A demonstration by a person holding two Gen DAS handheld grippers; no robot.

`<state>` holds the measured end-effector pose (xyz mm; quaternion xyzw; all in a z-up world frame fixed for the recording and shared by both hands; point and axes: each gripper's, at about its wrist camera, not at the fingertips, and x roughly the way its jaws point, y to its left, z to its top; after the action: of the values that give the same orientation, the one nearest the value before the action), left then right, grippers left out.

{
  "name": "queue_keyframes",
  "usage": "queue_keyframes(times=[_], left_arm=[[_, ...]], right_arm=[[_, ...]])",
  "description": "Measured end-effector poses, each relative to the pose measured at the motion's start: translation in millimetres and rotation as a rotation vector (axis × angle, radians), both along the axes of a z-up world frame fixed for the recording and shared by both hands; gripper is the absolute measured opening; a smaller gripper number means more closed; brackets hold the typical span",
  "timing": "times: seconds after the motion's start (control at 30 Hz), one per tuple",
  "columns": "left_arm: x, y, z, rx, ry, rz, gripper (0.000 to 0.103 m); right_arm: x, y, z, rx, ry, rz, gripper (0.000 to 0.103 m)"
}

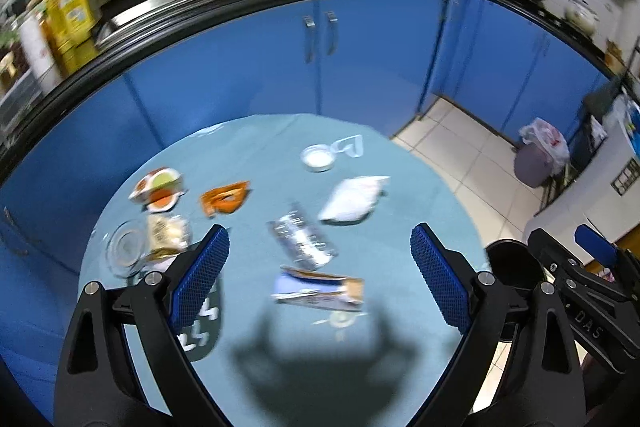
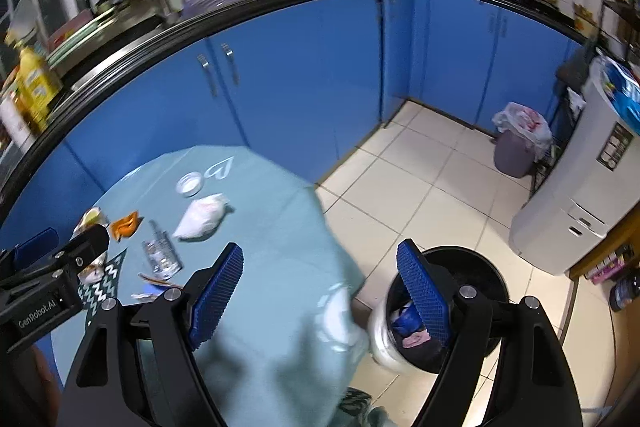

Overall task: Collect trash
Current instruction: 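Move both tools back to the table toward the blue-and-white cardboard piece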

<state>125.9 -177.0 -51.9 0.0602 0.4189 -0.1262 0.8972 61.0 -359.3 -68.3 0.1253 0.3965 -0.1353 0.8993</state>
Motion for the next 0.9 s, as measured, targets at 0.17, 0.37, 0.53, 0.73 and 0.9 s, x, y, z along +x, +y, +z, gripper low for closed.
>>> queue_keyframes(times=[0.17,0.37,0.53,0.73,0.9], left_arm=[[9.0,45.7,-9.7,-0.003,0.012,0.077,0.091],[24.6,109.3,-28.7,0.006,0.027,0.186,0.091],[42.7,161.9,-47.1,0.001,0.054,0.279,0.091],[63.1,208.1,-71.0,-0.008,0.1,0.36,0.091],[76.7,218.7,-89.3,-0.006,0.128,0.365,0.091]], right_arm=[[17.0,35.2,-7.8,-0.01,0.022,0.053,0.077],[37.5,74.9,-23.0,-0.003,0.058,0.111,0.077],[55.2,102.0,-38.4,-0.004,0.103,0.146,0.077],[73.2,126.0,-54.3,-0.026,0.146,0.17,0.077],[83.6,131.6,-65.3,-0.038,0.182,0.166,0.077]])
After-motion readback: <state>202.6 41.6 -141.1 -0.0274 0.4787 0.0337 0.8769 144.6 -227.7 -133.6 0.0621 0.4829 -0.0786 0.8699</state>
